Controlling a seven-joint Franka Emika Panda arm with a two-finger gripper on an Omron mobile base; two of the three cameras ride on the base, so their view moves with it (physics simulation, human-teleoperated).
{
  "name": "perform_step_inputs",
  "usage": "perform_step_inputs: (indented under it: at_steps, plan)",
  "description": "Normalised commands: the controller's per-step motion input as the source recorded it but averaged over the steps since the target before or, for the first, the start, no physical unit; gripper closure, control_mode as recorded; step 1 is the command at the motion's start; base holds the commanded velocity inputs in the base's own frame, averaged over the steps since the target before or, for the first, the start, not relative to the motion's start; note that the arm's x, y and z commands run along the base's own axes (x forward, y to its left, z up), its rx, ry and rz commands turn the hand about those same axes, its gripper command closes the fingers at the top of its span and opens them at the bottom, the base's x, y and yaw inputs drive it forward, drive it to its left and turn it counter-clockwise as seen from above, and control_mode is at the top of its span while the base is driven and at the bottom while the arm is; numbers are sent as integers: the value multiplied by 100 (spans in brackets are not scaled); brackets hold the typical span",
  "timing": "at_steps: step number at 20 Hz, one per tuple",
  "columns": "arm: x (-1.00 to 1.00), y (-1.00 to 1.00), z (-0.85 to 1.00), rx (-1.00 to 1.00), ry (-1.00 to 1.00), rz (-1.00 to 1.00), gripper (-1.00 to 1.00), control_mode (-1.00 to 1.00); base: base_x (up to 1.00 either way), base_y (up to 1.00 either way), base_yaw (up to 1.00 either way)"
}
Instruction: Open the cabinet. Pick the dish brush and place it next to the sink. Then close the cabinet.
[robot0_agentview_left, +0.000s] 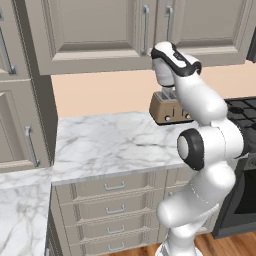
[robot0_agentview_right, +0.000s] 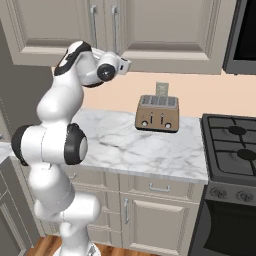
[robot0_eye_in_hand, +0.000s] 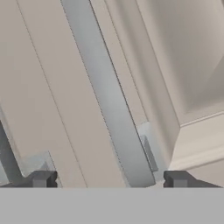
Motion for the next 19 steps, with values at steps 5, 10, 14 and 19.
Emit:
perform_step_inputs:
  at_steps: [5,10,14,19]
  plan:
    - [46,0,0,0,0,0,-100,-100,0,0,0]
    - [49,0,0,0,0,0,-100,-100,0,0,0]
    - [56,0,0,0,0,0,-100,-100,0,0,0]
    - [42,0,0,0,2,0,-100,-100,0,0,0]
